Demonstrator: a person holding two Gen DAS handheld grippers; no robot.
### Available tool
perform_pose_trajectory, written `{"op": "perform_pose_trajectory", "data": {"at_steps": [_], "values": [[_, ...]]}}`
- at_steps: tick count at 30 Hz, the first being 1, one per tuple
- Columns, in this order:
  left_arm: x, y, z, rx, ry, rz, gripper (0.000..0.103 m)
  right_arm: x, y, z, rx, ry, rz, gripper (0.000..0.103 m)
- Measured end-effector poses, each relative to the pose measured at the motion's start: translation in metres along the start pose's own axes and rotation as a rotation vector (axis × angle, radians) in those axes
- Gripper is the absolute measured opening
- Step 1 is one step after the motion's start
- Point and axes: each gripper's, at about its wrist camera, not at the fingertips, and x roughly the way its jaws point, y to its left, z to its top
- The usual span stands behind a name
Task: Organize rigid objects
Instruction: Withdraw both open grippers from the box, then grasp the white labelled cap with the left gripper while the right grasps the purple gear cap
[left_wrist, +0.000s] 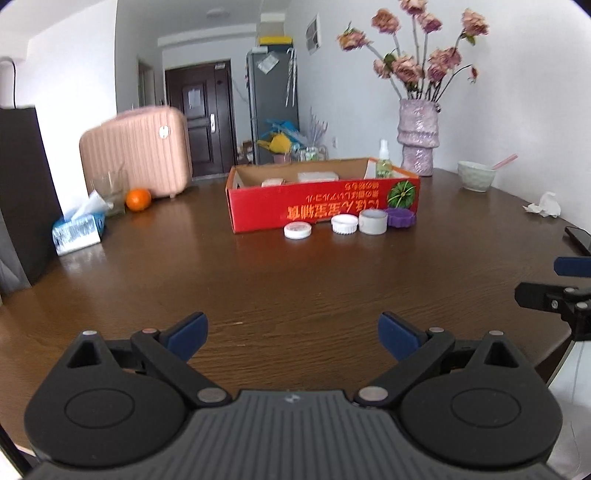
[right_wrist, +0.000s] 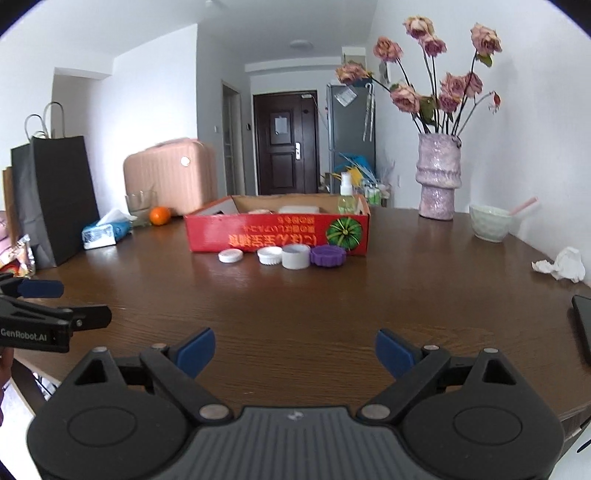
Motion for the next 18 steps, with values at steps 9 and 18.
{"op": "perform_pose_trajectory", "data": {"at_steps": [9,18], "values": [[0.061,0.010,0.025,-0.011,0.098,0.046,0.100,0.056,-0.035,0.020,0.072,0.058,-0.076,0.092],[0.154,0.017,0.074,-0.029,0.144,-0.042,0.088,0.158,-0.046,0.068,-0.057,0.136,-0.074,0.085]]}}
